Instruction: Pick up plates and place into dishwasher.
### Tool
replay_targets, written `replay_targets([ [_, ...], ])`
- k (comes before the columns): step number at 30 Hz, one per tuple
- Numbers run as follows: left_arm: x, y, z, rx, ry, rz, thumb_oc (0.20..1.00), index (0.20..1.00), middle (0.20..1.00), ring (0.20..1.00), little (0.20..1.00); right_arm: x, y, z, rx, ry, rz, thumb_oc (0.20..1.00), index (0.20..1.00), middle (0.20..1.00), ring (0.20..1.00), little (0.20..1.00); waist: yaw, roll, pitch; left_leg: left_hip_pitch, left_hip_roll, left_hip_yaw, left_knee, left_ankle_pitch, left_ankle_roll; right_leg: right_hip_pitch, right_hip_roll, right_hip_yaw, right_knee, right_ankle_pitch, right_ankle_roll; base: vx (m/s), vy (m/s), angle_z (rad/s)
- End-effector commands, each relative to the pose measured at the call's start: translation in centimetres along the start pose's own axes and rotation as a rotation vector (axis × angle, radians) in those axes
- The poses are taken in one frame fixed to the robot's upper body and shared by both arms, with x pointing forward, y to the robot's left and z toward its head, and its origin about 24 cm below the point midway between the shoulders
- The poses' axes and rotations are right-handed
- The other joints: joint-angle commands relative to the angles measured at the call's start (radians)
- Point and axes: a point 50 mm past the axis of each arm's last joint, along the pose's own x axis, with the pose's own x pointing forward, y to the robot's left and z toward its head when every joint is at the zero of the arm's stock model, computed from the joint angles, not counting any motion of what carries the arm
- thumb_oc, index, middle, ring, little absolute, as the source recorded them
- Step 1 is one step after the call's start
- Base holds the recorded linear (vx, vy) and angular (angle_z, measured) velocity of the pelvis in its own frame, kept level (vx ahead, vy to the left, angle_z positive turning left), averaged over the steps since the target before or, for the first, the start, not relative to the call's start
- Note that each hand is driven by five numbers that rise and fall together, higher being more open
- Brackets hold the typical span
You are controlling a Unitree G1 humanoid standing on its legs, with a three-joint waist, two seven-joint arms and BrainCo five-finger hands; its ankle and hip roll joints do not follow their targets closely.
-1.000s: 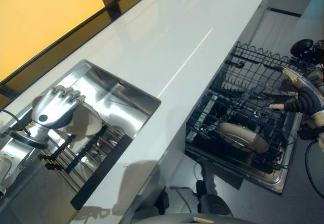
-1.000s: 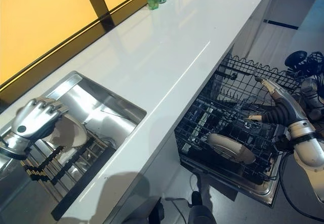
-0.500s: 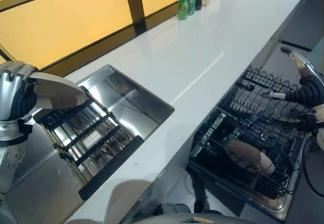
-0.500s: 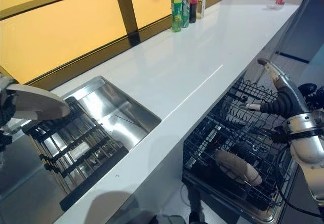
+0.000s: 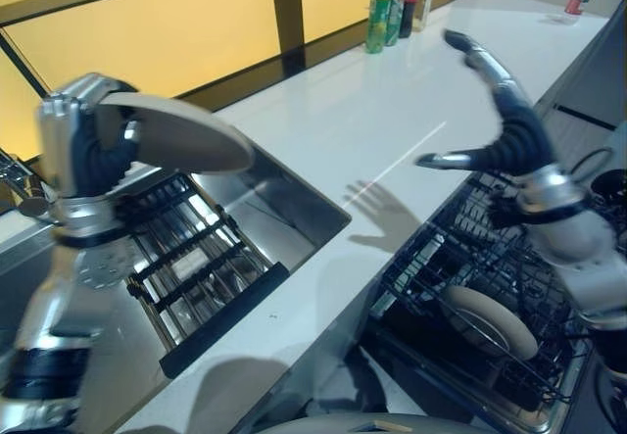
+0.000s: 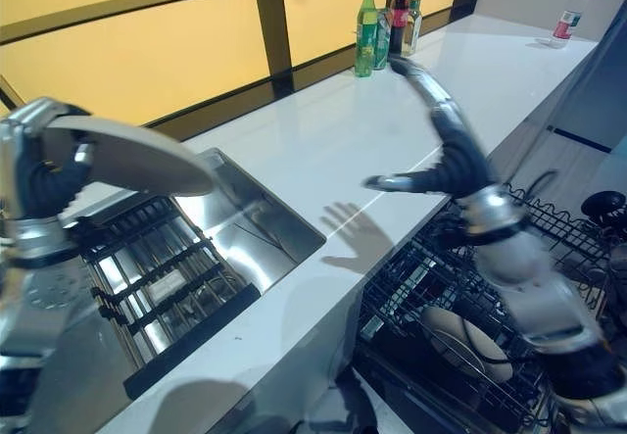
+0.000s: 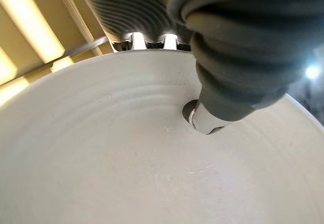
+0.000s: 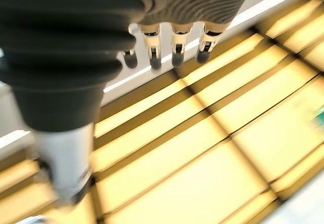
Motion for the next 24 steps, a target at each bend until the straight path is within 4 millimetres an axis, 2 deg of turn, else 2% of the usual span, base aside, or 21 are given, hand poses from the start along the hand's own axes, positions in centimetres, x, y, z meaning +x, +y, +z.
replay_targets([
  [1,2.2,-0.9,1.9,-0.136,-0.045,0.057,0.200,0.200,0.200,0.200,0.200,2.0,1.5,2.4,0.108,-0.143,0.029,1.000,1.000,1.000,1.000,1.000,0.035,-0.067,-0.082,-0.077,-0.052,-0.029,0.001,0.003,0.023,-0.004,-0.081,-0.007,0.125,-0.134,0.092,-0.05,-0.020,0.05],
  [6,2.0,-2.9,3.4,-0.226,-0.023,0.042,0.200,0.200,0.200,0.200,0.200,3.1,4.3,3.8,0.281,-0.198,0.104,1.000,1.000,1.000,1.000,1.000,0.047,-0.070,-0.083,-0.087,-0.057,-0.041,0.005,0.006,0.024,-0.004,-0.078,-0.008,0.130,-0.140,0.088,-0.04,-0.018,0.02],
  [13,2.1,-3.8,4.2,-0.272,-0.016,0.028,0.200,0.200,0.200,0.200,0.200,4.4,6.7,4.9,0.397,-0.218,0.156,1.000,1.000,1.000,1.000,1.000,0.069,-0.071,-0.081,-0.096,-0.065,-0.055,0.014,0.006,0.026,0.001,-0.081,-0.020,0.132,-0.144,0.084,-0.01,-0.003,0.01],
  [18,2.3,-4.0,4.5,-0.293,-0.022,0.028,0.200,0.200,0.200,0.200,0.200,5.1,8.0,4.9,0.400,-0.187,0.176,1.000,1.000,1.000,1.000,1.000,0.087,-0.072,-0.084,-0.102,-0.070,-0.066,0.018,0.006,0.027,0.005,-0.086,-0.033,0.130,-0.144,0.082,0.00,0.005,0.08],
  [24,2.4,-4.2,5.3,-0.347,-0.039,0.021,0.200,0.200,0.200,0.200,0.200,6.2,8.6,5.0,0.393,-0.165,0.149,1.000,1.000,1.000,1.000,1.000,0.111,-0.076,-0.080,-0.108,-0.080,-0.086,0.027,0.003,0.031,0.013,-0.095,-0.055,0.130,-0.144,0.083,0.01,0.003,0.10],
])
